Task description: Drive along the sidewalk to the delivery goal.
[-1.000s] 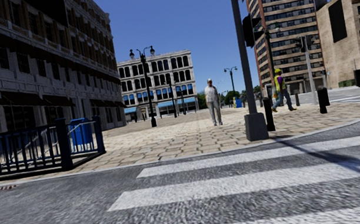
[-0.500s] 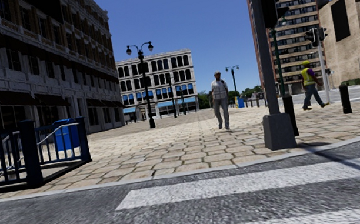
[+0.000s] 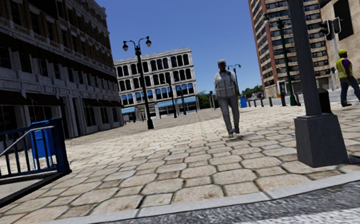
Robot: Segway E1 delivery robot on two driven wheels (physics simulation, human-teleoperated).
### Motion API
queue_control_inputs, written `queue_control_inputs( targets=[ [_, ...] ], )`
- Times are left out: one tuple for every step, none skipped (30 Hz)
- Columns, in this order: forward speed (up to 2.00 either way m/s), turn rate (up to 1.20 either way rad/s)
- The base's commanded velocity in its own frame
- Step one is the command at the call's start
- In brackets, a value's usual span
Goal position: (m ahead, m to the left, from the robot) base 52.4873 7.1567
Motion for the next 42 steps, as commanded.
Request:
queue_control_inputs(
  targets=[
    [2.0,0.0],
    [2.0,0.0],
    [2.0,0.0],
    [2.0,0.0],
    [2.0,0.0],
    [2.0,0.0],
    [2.0,0.0],
    [2.0,0.0],
    [2.0,0.0],
    [2.0,0.0],
    [2.0,0.0],
    [2.0,0.03],
    [2.0,0.29],
    [2.0,0.77],
    [2.0,0.77],
    [2.0,0.97],
    [2.0,1.1],
    [2.0,1.15],
    [2.0,1.16],
    [2.0,1.16],
    [2.0,1.16],
    [2.0,0.74],
    [2.0,0.33],
    [2.0,0.3],
    [2.0,0.3],
    [2.0,0.26],
    [2.0,0.16],
    [2.0,0.09],
    [2.0,0.07],
    [2.0,0.07],
    [2.0,0.06],
    [2.0,0.06],
    [2.0,0.05],
    [2.0,0.02],
    [2.0,0.0],
    [2.0,0.0],
    [2.0,0.0],
    [2.0,0.0],
    [2.0,0.0],
    [2.0,0.0],
    [2.0,0.0],
    [2.0,0.0]
  ],
)
